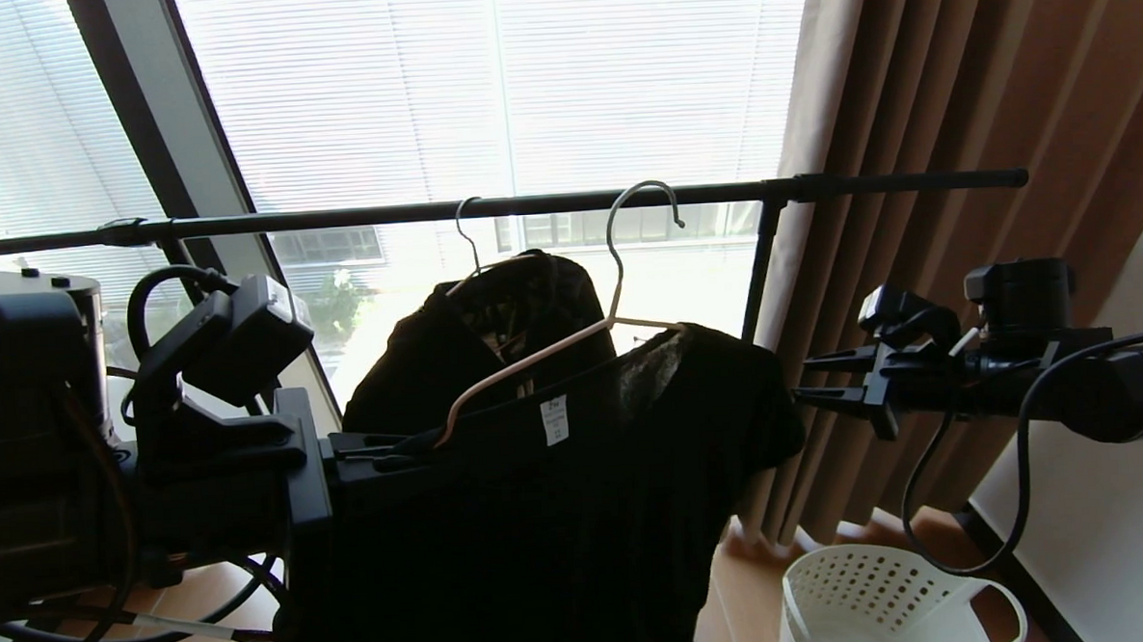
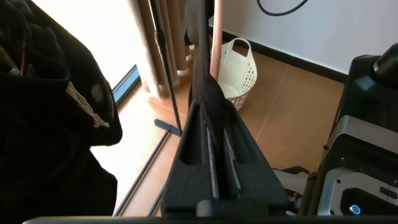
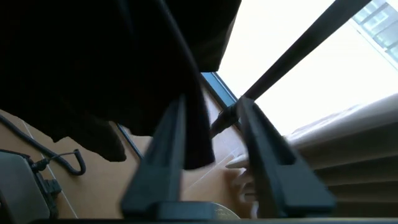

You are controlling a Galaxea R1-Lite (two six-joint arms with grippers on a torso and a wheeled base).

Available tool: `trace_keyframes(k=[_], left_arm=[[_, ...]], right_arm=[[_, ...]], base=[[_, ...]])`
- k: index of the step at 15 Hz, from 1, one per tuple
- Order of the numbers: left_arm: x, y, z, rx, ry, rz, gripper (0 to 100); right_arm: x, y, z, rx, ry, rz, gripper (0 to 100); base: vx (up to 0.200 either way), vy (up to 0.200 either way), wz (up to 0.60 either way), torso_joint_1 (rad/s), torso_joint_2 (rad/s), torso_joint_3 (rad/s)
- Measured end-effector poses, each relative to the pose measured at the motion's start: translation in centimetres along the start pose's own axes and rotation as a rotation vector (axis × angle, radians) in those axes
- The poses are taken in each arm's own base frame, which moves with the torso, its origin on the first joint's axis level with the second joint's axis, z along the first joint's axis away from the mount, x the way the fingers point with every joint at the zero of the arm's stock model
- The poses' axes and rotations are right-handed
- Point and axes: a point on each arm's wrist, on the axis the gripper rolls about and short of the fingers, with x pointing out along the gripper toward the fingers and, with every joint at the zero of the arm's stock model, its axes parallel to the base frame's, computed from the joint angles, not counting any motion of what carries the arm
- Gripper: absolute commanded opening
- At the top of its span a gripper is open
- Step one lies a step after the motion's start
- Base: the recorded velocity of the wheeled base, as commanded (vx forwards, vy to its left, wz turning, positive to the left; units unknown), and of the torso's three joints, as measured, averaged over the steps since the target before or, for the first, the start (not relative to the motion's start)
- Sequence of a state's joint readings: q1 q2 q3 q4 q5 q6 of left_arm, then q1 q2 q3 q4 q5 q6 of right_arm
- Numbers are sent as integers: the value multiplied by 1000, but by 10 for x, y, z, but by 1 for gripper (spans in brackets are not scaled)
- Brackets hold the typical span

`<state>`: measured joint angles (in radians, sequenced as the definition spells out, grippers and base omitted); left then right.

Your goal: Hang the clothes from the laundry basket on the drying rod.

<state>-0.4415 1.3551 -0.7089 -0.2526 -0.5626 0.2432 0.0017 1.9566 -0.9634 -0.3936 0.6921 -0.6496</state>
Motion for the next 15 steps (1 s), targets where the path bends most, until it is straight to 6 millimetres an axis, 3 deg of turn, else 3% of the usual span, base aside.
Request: trace_keyframes(k=[4, 7, 11, 15], left_arm=[[0, 4, -1, -44, 7, 32, 0], [4, 12, 1, -91, 28, 136, 0], [17, 22, 6, -173, 36, 189, 0], [40, 30, 21, -247, 29, 300, 0]], right_arm=[[-7, 5, 7, -19, -12, -6, 100], [-7, 20, 28, 14, -28, -9, 100], [-12, 44, 50, 7, -53, 6, 100], [-16, 50, 57, -12, -56, -10, 100]], base=[[0, 0, 0, 0, 0, 0], [0, 0, 0, 0, 0, 0], [0, 0, 0, 0, 0, 0], [0, 0, 0, 0, 0, 0]])
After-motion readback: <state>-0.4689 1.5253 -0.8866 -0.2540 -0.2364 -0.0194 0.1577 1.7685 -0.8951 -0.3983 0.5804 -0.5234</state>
